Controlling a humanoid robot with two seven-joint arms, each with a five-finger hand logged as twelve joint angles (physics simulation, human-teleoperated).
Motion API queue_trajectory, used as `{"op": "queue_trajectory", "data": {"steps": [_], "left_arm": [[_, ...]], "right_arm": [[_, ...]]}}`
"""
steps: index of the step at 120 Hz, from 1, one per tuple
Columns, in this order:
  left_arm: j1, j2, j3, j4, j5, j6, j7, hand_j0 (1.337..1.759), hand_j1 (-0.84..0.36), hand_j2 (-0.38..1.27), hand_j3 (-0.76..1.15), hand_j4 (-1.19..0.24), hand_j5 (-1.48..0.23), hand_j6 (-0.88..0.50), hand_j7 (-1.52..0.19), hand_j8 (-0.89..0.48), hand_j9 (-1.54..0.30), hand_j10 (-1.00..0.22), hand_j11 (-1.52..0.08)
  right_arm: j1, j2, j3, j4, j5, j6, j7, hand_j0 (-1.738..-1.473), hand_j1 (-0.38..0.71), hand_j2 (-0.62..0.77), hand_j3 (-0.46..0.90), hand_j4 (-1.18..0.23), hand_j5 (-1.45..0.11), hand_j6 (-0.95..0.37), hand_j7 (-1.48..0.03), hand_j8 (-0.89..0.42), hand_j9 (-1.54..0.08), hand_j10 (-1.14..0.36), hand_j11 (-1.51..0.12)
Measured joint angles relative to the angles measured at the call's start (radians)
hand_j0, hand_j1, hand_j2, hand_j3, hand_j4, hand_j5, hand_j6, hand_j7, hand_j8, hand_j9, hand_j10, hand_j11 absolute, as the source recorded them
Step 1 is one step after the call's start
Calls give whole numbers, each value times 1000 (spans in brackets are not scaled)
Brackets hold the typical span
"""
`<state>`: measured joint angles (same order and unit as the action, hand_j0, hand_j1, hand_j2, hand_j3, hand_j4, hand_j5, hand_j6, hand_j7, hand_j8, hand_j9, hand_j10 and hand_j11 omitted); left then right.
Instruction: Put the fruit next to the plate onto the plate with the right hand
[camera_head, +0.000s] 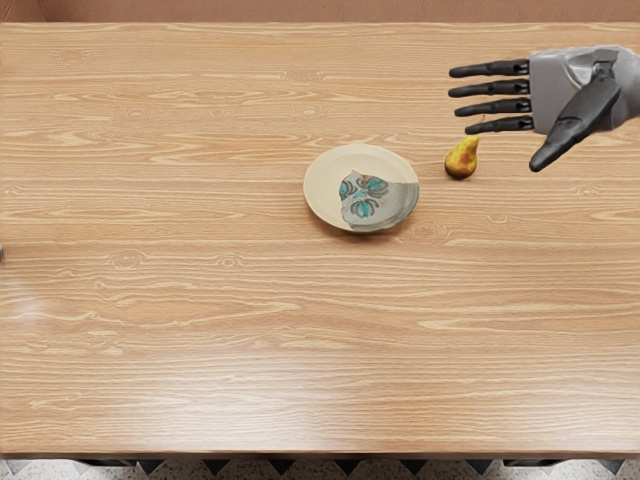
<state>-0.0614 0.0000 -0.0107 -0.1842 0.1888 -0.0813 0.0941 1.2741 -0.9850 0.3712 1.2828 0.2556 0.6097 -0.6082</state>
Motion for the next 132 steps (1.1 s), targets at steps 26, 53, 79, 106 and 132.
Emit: {"op": "queue_trajectory", "data": {"steps": [26, 53, 79, 106, 132], "left_arm": [[0, 0, 0, 0, 0, 0, 0, 1657, 349, 0, 0, 0, 0, 0, 0, 0, 0, 0, 0], [0, 0, 0, 0, 0, 0, 0, 1658, 349, 0, 0, 0, 0, 0, 0, 0, 0, 0, 0], [0, 0, 0, 0, 0, 0, 0, 1658, 349, 0, 0, 0, 0, 0, 0, 0, 0, 0, 0], [0, 0, 0, 0, 0, 0, 0, 1658, 349, 0, 0, 0, 0, 0, 0, 0, 0, 0, 0], [0, 0, 0, 0, 0, 0, 0, 1658, 349, 0, 0, 0, 0, 0, 0, 0, 0, 0, 0]], "right_arm": [[83, 39, -63, -28, -162, -4, -2, -1657, -322, -5, 0, -21, -28, -21, -28, -21, -28, -21, -28], [74, 250, -70, -555, -536, -49, 13, -1658, -321, -5, 0, -24, -31, -24, -31, -24, -30, -24, -30], [42, 512, -140, -881, -603, -186, 142, -1658, -323, -5, 0, -24, -29, -24, -29, -24, -29, -23, -29], [29, 607, -269, -981, -615, -242, 562, -1658, -321, -5, 0, -24, -31, -25, -31, -24, -31, -24, -31], [-27, 730, -358, -1066, -616, -287, 741, -1658, -319, -5, 0, -27, -33, -27, -33, -27, -33, -26, -33]]}}
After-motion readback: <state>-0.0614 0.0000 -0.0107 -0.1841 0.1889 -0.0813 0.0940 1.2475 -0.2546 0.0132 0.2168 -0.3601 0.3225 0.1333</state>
